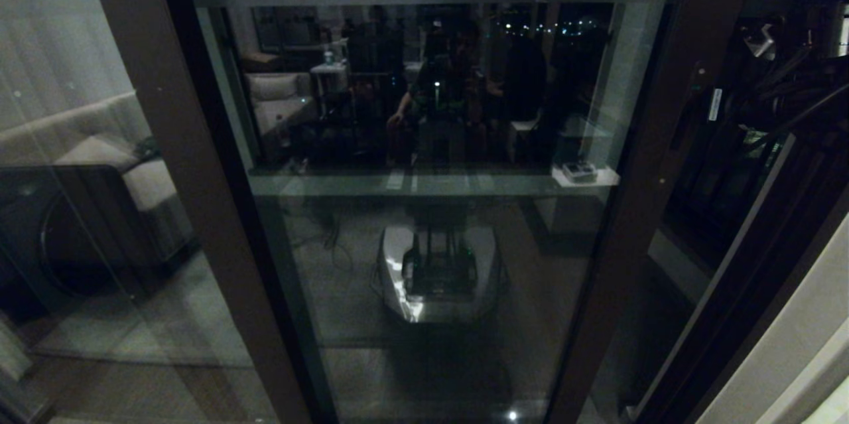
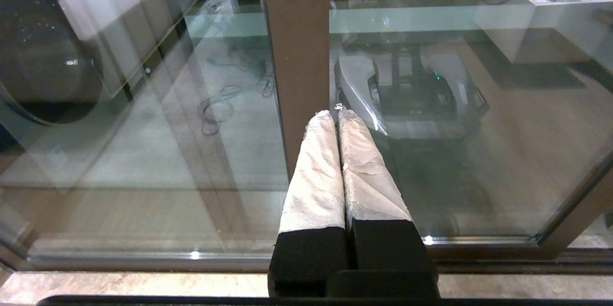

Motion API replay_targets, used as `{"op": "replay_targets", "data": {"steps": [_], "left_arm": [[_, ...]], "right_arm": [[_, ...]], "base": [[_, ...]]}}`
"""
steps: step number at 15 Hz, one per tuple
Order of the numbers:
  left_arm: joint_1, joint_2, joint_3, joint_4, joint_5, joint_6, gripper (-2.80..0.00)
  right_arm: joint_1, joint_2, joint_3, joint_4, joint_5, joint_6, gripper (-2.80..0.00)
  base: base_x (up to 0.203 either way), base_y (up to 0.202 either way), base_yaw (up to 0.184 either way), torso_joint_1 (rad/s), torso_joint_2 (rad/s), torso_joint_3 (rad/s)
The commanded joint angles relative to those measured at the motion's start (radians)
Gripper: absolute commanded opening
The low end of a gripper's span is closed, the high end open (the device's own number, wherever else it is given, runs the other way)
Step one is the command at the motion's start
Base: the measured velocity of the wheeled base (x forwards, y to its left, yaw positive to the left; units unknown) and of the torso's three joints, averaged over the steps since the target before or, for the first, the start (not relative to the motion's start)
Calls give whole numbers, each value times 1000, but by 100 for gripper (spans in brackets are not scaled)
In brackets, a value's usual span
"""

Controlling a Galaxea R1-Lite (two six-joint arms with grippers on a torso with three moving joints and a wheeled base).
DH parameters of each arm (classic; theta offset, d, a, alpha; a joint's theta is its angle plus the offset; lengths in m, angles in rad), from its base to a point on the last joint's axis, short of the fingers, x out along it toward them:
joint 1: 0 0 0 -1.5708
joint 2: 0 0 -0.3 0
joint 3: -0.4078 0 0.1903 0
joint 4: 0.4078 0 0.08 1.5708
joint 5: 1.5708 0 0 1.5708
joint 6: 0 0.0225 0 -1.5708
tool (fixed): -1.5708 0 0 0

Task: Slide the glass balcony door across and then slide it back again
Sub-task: Open the slid door

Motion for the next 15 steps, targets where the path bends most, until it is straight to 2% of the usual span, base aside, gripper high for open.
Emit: {"op": "replay_targets", "data": {"steps": [1, 15], "left_arm": [[0, 0, 0, 1, 0, 0, -280], [0, 0, 0, 1, 0, 0, -280]], "right_arm": [[14, -8, 18, -13, 3, 0, -280], [54, -30, 50, -31, -15, 9, -280]], "base": [[0, 0, 0, 0, 0, 0], [0, 0, 0, 0, 0, 0]]}}
